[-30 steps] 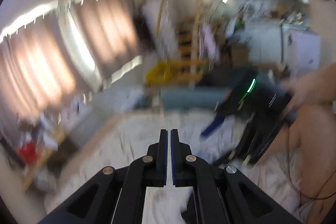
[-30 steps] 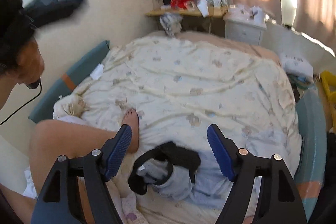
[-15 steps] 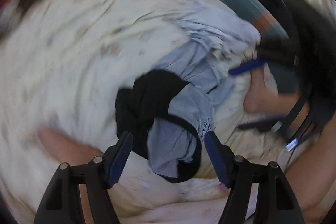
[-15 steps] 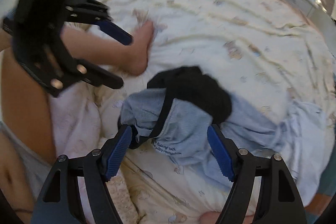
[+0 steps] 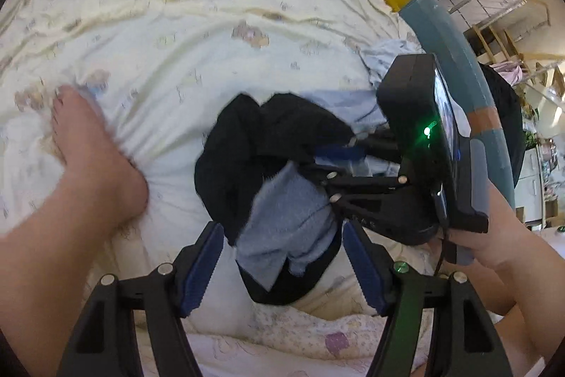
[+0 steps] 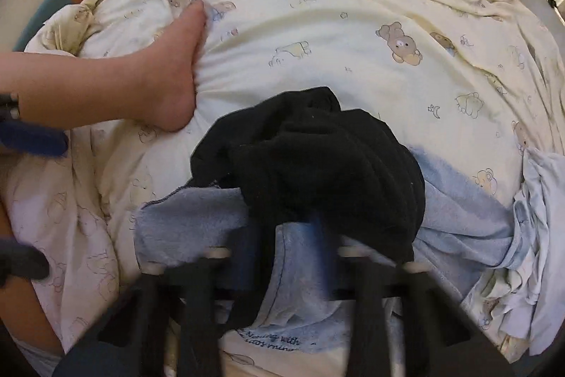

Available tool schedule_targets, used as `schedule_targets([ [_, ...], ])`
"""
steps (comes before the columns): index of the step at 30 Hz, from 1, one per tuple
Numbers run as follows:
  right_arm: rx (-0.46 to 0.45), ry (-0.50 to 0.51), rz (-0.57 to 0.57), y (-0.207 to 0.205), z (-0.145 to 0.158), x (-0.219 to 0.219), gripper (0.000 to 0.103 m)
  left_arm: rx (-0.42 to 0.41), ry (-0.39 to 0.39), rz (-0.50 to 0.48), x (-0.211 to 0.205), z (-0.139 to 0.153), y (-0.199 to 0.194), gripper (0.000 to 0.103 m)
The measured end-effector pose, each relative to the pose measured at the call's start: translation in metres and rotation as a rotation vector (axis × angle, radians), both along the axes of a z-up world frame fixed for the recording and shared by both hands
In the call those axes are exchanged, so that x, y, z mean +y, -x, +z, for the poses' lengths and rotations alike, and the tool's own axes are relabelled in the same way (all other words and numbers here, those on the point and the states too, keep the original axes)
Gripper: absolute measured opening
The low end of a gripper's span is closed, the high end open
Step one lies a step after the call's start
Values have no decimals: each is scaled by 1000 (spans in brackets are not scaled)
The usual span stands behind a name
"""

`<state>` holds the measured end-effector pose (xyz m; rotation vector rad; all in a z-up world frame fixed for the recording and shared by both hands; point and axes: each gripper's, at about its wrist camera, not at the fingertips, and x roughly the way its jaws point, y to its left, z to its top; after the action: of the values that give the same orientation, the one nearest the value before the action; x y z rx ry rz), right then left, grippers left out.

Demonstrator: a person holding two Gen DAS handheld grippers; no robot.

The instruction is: Fold clothes

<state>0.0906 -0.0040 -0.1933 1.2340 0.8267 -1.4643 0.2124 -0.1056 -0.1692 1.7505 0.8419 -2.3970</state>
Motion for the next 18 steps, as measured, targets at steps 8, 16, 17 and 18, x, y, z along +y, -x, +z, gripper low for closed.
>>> schedule_targets([
  [8,87,198,-110,9,128,19,5,55,-49,18,1,18,-3,71],
  [16,283,424,-170,-8,336,27,1,258,-18,-123,5,105,-5,71],
  [17,308,439,-172,-10,357,27,1,280,31,-131,2,118,-3,71],
  [18,332,455,-174,-12,378,26,1,302,79,-139,-1,130,-2,71],
])
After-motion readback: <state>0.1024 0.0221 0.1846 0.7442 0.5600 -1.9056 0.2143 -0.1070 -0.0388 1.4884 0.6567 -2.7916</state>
